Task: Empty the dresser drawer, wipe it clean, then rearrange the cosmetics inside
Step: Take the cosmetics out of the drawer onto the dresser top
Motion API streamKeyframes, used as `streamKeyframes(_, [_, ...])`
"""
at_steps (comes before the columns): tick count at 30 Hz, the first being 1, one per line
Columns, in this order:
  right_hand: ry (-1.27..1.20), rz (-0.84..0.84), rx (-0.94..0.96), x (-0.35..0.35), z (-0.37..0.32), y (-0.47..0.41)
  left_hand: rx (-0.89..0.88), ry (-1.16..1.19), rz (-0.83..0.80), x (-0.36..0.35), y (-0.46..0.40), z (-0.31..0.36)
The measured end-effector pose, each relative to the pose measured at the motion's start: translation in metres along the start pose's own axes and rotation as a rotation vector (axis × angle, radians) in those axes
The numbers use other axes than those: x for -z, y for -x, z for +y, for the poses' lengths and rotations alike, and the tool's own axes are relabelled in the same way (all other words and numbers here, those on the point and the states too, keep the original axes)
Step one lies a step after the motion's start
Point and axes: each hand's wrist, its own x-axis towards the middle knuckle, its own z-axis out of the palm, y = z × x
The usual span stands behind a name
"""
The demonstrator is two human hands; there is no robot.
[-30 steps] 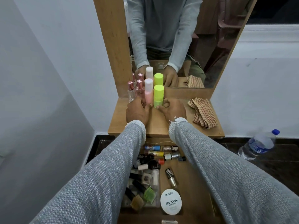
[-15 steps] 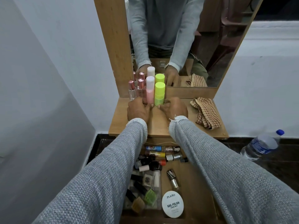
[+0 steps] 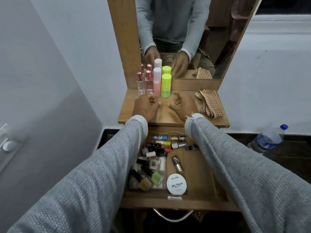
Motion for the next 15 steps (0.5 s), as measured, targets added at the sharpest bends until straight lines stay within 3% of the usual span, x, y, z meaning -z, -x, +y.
streamKeyframes(6, [0.143, 0.135, 0.236, 0.013, 0.005, 0.05, -0.24, 0.062, 0.112, -0.007, 0.075, -0.016])
streamKeyframes(9, [0.284, -0.043, 0.179, 0.015, 0.01, 0.08, -0.271, 0.041, 0.061, -0.014, 0.098, -0.026])
streamKeyframes(15, [0.561, -0.455, -0.136, 0.001, 0.034, 0.127, -0.249, -0.02, -0.003, -0.032, 0.121, -0.043])
